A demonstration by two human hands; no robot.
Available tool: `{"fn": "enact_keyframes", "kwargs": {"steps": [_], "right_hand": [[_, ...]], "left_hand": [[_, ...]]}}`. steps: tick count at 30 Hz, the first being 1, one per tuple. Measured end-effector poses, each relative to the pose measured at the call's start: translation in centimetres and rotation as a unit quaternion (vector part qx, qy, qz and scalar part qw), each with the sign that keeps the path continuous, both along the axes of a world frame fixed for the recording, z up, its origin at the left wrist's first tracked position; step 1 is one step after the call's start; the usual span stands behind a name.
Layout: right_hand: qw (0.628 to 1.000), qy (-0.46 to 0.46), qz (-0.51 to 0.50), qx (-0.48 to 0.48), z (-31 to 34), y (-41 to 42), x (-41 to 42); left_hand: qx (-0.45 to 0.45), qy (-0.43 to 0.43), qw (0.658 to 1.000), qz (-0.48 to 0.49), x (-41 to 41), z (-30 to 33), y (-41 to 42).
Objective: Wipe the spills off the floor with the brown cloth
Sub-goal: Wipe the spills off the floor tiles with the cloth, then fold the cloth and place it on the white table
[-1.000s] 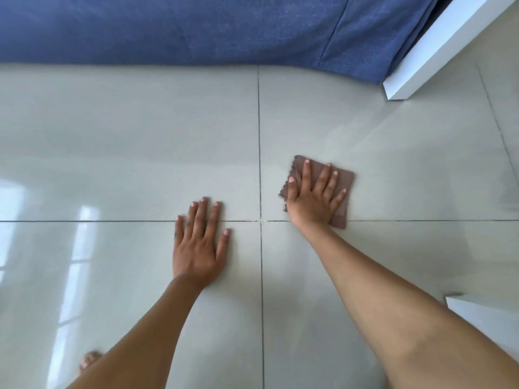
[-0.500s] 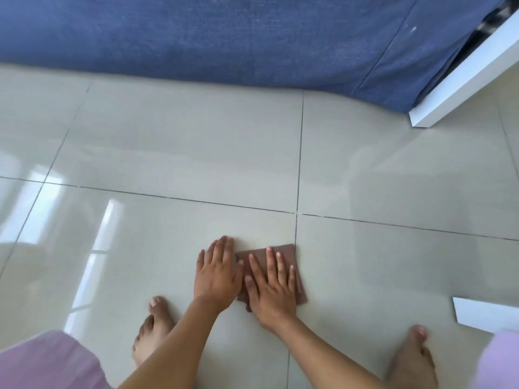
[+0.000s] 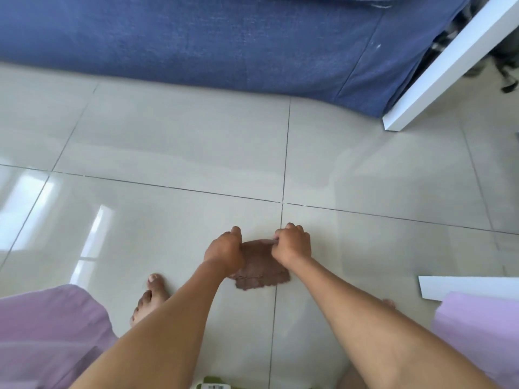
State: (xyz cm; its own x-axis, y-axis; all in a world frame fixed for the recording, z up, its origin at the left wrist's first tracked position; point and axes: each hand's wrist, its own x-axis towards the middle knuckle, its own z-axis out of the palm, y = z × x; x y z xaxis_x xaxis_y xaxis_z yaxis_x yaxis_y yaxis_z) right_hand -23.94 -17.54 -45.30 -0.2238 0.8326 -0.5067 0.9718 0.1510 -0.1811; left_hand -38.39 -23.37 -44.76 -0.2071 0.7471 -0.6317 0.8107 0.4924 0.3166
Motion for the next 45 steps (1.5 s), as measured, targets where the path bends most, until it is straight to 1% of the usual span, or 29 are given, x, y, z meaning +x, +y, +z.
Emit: {"fn": "enact_keyframes", "kwargs": {"steps": [3,6,8,10,13,16,18,22,25,27,31,33,36,41,45], "right_hand": [[0.997,0.063,-0.044,-0.019,2.2,-0.3,1.0],[0.987,0.133,-0.076,-0.053,4.9,-0.5,2.0],[0.978,0.178,-0.094,-0.055,7.1,-0.4,2.6],[0.97,0.221,-0.099,-0.036,9.6,-0.2,3.0],[0.955,0.274,-0.115,0.019,13.7,1.4,3.2],[0.933,0.325,-0.136,0.073,18.5,3.0,3.9],[0.923,0.346,-0.146,0.082,20.2,4.4,3.5],[0.862,0.457,-0.188,0.114,26.7,6.6,5.1],[0.825,0.499,-0.196,0.181,32.1,8.6,7.4],[0.764,0.526,-0.247,0.282,36.9,9.9,16.7],[0.773,0.498,-0.227,0.32,39.1,10.5,18.8],[0.76,0.469,-0.265,0.365,39.5,10.2,24.1],[0.766,0.435,-0.267,0.391,40.3,11.2,25.9],[0.787,0.393,-0.281,0.384,41.5,12.0,27.5],[0.797,0.334,-0.337,0.375,40.1,11.3,34.7]], "left_hand": [[-0.025,-0.037,0.999,-0.006,-0.2,2.4,0.1],[-0.026,-0.036,0.998,-0.052,-0.2,5.3,0.5],[-0.016,-0.036,0.997,-0.063,-0.1,7.6,0.7],[0.014,-0.036,0.997,-0.061,-0.1,10.0,1.0],[0.073,-0.046,0.996,-0.022,-0.8,13.8,2.6],[0.138,-0.087,0.986,0.027,-1.0,18.3,4.3],[0.161,-0.117,0.978,0.064,-1.6,20.1,5.4],[0.241,-0.19,0.945,0.115,-0.5,27.1,7.9],[0.283,-0.267,0.914,0.113,1.9,32.7,10.4],[0.294,-0.314,0.901,0.048,11.3,38.6,14.0],[0.296,-0.361,0.884,0.028,13.8,40.9,14.5],[0.267,-0.381,0.885,-0.004,19.2,41.2,15.5],[0.275,-0.401,0.874,-0.006,20.8,42.3,15.2],[0.251,-0.473,0.845,0.018,23.0,42.1,15.4],[0.184,-0.477,0.859,-0.012,30.1,39.9,16.0]]}}
